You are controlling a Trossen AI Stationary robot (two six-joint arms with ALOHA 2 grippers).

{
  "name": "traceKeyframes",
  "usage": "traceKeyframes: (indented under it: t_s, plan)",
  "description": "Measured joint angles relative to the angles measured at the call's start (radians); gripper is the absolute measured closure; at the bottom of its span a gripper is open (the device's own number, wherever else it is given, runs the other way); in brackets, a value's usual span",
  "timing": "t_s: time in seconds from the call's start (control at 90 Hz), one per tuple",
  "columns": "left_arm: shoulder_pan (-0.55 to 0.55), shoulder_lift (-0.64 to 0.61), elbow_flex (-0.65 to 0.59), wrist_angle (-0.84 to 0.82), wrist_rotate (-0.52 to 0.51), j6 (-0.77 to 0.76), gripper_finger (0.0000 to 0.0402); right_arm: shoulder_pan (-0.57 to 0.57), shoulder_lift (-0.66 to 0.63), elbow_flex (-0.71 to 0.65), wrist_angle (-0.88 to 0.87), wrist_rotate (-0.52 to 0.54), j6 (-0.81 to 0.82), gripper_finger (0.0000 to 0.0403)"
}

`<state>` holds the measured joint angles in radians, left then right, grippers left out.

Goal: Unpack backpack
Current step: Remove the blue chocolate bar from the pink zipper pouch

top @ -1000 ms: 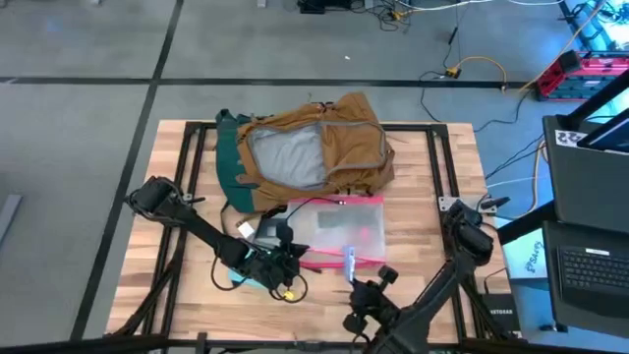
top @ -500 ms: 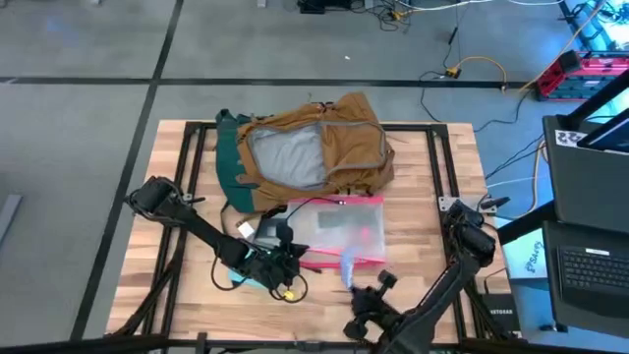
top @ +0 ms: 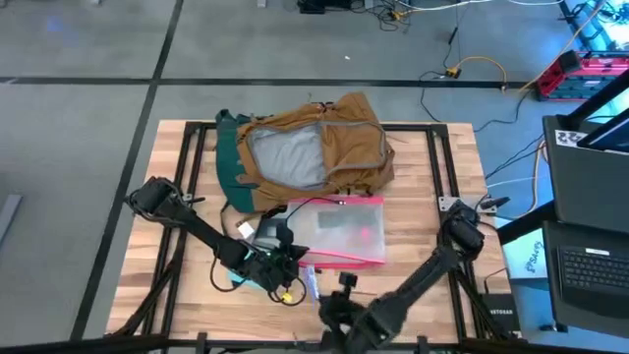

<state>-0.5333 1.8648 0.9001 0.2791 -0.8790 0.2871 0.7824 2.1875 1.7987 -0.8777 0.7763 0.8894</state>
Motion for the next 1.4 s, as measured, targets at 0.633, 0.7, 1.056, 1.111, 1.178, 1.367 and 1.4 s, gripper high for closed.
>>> traceKeyframes:
  t_s: [0.633, 0.7, 1.056, 1.111, 1.178, 1.367, 1.4]
  plan:
    - [-0.001, 0.0, 0.0, -0.06, 0.0, -0.037, 0.0402, 0.089, -0.074, -0.111, -0.689, -0.059, 0.871, 0.0403]
    - [0.001, 0.0, 0.0, -0.058, 0.0, -0.036, 0.0402, 0.089, -0.076, -0.152, -0.694, -0.126, 0.915, 0.0403]
    - [0.004, 0.0, 0.0, -0.059, 0.0, -0.043, 0.0402, 0.088, -0.076, -0.346, -0.557, -0.422, 1.057, 0.0403]
    - [0.004, 0.0, 0.0, -0.059, 0.0, -0.044, 0.0402, 0.088, -0.076, -0.37, -0.524, -0.454, 1.067, 0.0403]
    - [0.004, 0.0, 0.0, -0.06, 0.0, -0.045, 0.0402, 0.088, -0.076, -0.39, -0.494, -0.455, 1.067, 0.0401]
    - [0.004, 0.0, 0.0, -0.06, 0.0, -0.045, 0.0402, 0.088, -0.076, -0.4, -0.492, -0.455, 1.059, 0.0366]
    - [0.004, 0.0, 0.0, -0.059, 0.0, -0.045, 0.0402, 0.088, -0.076, -0.396, -0.495, -0.455, 1.05, 0.0354]
